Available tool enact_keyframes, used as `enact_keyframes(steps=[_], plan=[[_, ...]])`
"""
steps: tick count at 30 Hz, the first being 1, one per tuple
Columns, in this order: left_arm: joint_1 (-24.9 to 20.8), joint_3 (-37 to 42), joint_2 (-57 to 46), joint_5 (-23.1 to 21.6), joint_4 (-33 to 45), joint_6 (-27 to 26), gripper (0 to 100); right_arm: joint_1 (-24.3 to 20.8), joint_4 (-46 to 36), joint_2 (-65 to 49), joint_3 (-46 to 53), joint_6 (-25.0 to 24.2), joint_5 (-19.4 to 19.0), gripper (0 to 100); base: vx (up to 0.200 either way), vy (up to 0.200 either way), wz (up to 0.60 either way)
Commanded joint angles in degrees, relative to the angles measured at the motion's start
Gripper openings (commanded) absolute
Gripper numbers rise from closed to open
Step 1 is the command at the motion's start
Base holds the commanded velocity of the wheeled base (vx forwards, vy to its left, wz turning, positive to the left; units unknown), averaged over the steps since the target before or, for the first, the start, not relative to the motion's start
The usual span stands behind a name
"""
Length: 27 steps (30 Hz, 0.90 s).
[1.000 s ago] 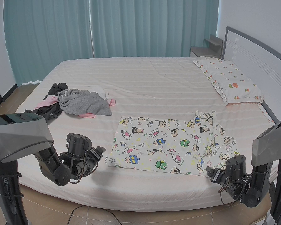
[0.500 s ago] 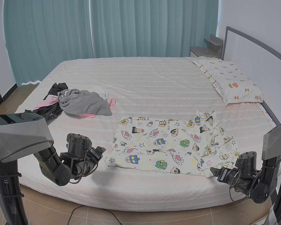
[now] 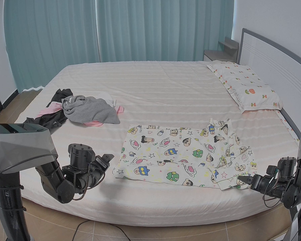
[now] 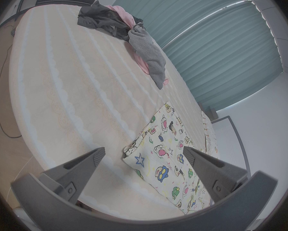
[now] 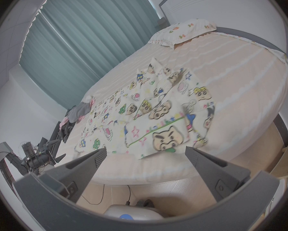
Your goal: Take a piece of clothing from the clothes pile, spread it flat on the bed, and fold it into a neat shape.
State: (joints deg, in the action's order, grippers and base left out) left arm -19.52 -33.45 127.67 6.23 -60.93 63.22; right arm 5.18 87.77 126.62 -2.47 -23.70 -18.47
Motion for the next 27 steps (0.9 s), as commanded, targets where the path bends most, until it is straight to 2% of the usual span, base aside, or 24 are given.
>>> enact_keyframes(steps=[1, 8, 19, 20, 27], plan=[[-0.26, 1.72, 1.53, -0.16, -1.65, -0.2, 100, 1.5, 2.23, 6.62, -0.43, 0.67, -1.13, 100, 0.0, 0.0, 0.0], [-0.35, 1.72, 1.62, -0.16, -1.65, -0.2, 100, 1.5, 2.23, 7.15, -2.71, 0.14, -3.68, 100, 0.0, 0.0, 0.0], [-0.43, 1.72, 1.62, -0.08, -1.65, -0.2, 100, 2.82, 2.23, 9.69, -7.54, -1.17, -3.59, 100, 0.0, 0.0, 0.0], [-0.35, 1.72, 1.7, -0.16, -1.65, -0.2, 100, 2.9, 2.23, 9.87, -7.81, -1.17, -3.5, 0, 0.0, 0.0, 0.0], [-0.35, 1.72, 1.62, -0.16, -1.65, -0.2, 100, 2.9, 2.23, 9.52, -7.46, -1.17, -3.5, 0, 0.0, 0.0, 0.0]])
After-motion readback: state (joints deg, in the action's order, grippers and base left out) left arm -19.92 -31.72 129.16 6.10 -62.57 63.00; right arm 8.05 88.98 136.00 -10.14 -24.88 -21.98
